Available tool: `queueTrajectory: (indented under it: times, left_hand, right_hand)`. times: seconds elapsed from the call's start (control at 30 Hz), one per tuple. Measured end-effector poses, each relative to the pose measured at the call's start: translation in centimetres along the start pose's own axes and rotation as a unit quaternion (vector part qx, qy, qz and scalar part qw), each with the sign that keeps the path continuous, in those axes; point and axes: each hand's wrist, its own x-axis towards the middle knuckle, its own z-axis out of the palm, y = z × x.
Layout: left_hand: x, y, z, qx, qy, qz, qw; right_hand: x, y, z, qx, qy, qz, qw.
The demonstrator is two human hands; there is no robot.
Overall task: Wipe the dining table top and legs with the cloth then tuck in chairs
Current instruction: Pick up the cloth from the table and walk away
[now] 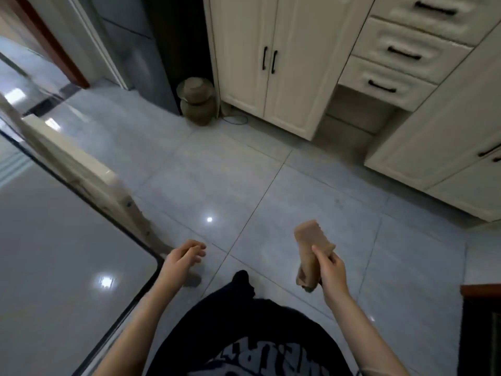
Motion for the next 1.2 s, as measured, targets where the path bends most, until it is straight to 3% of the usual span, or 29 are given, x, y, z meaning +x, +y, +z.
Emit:
queueTrajectory:
  times: [0.3, 0.53, 0.87, 1.2]
  left_hand:
    - [15.8, 12.3, 5.5, 0.039, -0.1, 0.065, 0.992]
    - [27.1, 18.4, 13.9, 0.056, -0.111, 0.053, 0.991]
    - [38.7, 27.9, 20.0, 0.079, -0.081, 0.054, 0.992]
    - [51.4, 32.9, 19.4, 0.084, -0.065, 0.027, 0.994]
  right_hand:
    - [9.6, -6.7, -1.2, 0.031, 0.083, 0.008, 0.996]
    - [19.7, -14.6, -2.4, 0.075, 0.12, 0.008, 0.99]
    - [35.2, -31.3, -1.0, 0.008, 0.044, -0.042, 0.998]
    - [45.9, -39.6, 6.9, 0.019, 0.017, -0.016, 1.0]
